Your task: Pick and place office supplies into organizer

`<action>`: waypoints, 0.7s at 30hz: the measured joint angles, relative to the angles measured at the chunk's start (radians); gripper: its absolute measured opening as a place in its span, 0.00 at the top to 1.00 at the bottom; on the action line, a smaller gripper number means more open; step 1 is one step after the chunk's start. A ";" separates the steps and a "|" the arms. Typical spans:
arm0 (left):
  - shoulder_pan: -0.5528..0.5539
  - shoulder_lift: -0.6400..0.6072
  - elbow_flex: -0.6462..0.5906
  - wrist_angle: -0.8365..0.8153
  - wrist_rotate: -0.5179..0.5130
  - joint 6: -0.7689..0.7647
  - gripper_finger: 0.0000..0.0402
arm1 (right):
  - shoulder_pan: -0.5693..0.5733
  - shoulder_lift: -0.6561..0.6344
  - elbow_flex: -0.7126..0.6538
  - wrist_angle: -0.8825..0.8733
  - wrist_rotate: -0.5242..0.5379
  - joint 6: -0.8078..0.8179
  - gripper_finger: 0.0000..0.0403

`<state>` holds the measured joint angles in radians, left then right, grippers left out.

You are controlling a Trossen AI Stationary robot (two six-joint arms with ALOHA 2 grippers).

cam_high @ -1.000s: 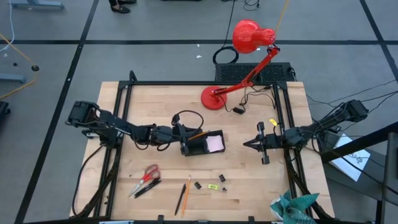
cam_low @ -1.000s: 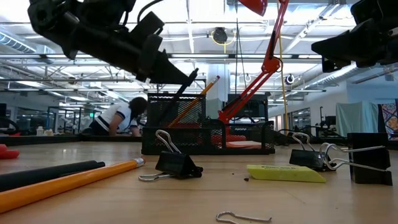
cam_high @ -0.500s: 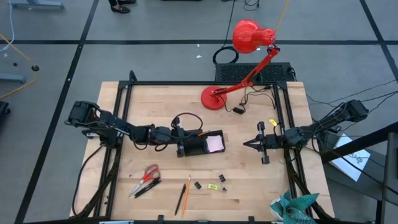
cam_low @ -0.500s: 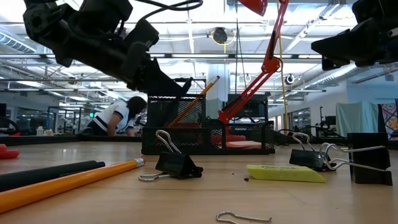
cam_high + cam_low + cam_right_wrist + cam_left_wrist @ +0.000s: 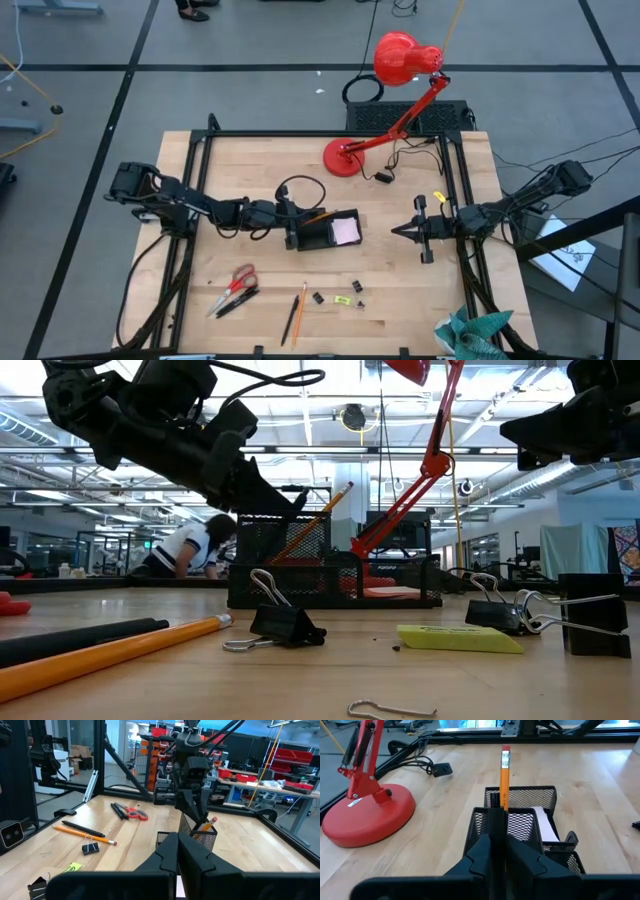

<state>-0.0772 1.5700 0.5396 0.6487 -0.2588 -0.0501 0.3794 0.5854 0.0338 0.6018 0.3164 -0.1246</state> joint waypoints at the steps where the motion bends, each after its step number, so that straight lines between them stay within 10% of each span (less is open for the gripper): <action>1: 0.000 0.000 0.000 0.000 0.000 -0.005 0.84 | 0.000 0.000 0.000 0.000 0.000 0.000 0.99; 21: -0.040 -0.067 0.173 -0.168 -0.026 0.038 0.63 | 0.000 0.000 0.000 -0.001 -0.003 0.004 0.99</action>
<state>-0.1168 1.5034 0.7130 0.4811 -0.2852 -0.0118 0.3794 0.5854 0.0338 0.6005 0.3138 -0.1205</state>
